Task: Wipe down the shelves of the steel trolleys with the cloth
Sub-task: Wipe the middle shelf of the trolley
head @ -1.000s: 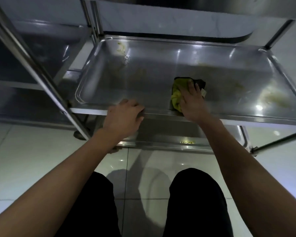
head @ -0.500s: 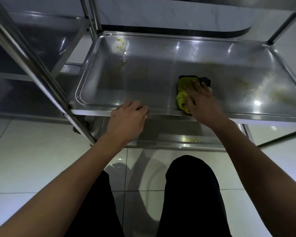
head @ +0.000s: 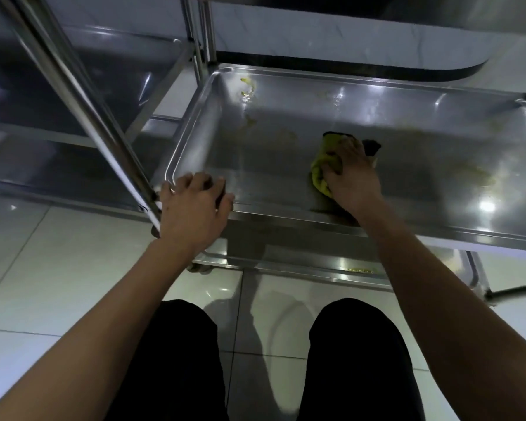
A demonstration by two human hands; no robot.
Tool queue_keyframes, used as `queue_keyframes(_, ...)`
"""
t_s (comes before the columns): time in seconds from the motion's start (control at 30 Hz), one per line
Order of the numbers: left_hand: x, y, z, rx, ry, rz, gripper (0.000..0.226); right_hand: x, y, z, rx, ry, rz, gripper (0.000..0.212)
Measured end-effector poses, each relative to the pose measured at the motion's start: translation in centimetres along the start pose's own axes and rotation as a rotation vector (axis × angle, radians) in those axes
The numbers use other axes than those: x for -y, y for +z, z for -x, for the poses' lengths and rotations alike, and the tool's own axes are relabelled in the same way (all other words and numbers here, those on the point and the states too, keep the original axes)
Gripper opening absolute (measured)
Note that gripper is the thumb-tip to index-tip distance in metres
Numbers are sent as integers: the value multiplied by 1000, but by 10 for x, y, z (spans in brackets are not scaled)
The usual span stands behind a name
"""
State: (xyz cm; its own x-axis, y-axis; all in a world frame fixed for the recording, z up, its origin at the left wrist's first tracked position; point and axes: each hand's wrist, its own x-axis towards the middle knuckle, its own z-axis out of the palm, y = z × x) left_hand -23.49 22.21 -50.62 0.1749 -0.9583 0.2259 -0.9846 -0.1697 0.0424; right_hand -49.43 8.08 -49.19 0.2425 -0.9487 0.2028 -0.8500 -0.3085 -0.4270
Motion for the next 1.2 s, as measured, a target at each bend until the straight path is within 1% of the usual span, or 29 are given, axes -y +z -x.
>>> queue_keyframes(0.1,1,3,2,-22,1,-8,42,42,29,-20,47,-28,-48,53)
queue_keyframes(0.23,2,6,3,-63,6,0,39,101,66,-51,191,-199,-98,41)
queue_keyframes(0.3,3,7,4,-84,8,-4,39,127,79,-65,266,-248,-85,42)
queue_keyframes(0.5,3,9,6,-111,-2,-6,39,180,106,-80,318,-423,-135,39)
queue_keyframes(0.63,6,12,7,-135,-6,-20,40,199,113,-83,343,-515,-88,37)
queue_keyframes(0.73,8,12,6,-137,-18,1,40,188,108,-80,323,-515,-84,38)
queue_keyframes(0.83,5,11,6,-120,-32,27,39,159,96,-77,294,-472,-111,40)
queue_keyframes(0.97,1,7,7,-101,-58,69,34,93,66,-76,219,-355,-127,37)
queue_keyframes(1.03,0,3,5,-75,-74,94,35,58,49,-70,172,-269,-129,37)
queue_keyframes(1.1,-1,-3,4,-42,-72,102,38,26,32,-64,119,-226,-131,38)
queue_keyframes(1.2,-5,-14,1,-15,-63,91,36,-21,4,-54,144,-176,-89,37)
